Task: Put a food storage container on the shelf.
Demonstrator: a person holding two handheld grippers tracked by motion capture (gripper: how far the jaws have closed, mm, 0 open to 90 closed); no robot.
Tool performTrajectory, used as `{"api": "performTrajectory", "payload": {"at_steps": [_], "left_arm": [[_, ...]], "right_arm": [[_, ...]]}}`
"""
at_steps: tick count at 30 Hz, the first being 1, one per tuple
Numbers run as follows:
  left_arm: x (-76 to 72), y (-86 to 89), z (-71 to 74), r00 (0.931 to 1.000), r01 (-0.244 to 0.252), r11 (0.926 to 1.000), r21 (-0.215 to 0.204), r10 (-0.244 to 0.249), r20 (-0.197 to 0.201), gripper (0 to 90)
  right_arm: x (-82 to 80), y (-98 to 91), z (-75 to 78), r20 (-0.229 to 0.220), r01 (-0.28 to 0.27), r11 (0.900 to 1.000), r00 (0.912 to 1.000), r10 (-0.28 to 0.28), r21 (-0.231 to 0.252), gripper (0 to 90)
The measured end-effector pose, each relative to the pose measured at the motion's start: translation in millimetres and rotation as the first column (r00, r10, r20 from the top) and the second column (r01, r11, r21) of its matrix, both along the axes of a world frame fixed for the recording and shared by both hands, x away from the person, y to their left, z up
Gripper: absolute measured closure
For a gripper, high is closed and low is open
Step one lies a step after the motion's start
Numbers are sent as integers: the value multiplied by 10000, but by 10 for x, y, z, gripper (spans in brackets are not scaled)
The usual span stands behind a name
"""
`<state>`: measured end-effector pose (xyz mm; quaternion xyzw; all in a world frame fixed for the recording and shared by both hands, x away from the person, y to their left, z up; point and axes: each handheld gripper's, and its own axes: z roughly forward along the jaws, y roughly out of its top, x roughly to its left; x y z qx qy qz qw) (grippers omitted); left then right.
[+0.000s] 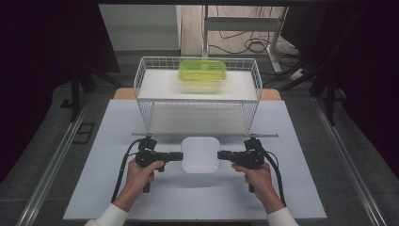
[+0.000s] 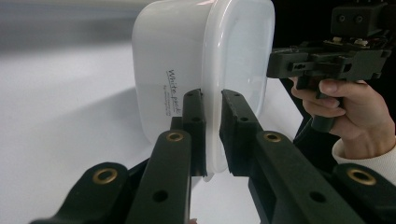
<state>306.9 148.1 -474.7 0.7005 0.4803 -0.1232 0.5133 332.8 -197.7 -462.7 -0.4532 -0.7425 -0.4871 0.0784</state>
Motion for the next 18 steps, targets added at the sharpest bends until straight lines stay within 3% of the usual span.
{"api": "performTrajectory", "payload": {"at_steps": [9, 18], "left_arm": [[-60, 15, 204, 9970, -145, 9997, 215, 128, 766, 810], [-77, 34, 330, 9918, -198, 9995, 251, 165, 1266, 807]], "right_arm": [[-80, 33, 204, 991, -119, 9999, 9950, 115, 30, 781], [-128, 49, 350, 1639, -212, 9998, 9863, 210, -4, 781]]}}
